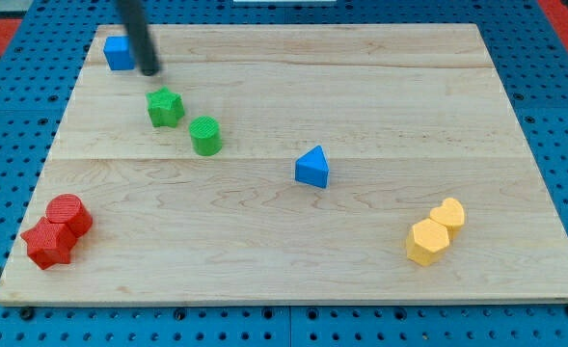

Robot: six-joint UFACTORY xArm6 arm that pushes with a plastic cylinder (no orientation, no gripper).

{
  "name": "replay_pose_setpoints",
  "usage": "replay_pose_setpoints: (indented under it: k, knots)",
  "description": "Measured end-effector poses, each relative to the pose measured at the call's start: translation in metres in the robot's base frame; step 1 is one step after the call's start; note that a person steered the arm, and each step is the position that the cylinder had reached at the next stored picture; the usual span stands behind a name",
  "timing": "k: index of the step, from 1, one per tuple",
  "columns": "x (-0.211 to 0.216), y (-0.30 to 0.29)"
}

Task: Push the blue triangle to the right of the blue cube

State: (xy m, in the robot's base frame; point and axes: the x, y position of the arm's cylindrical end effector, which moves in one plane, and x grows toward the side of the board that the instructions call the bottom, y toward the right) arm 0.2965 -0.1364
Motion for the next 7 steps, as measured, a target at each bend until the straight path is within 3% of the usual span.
replay_pose_setpoints:
  k: [1,2,3,7]
  knots:
    - [0.042,0.123]
    - [0.107,0.195]
    - [0.168,0.203]
    - [0.182,0.186]
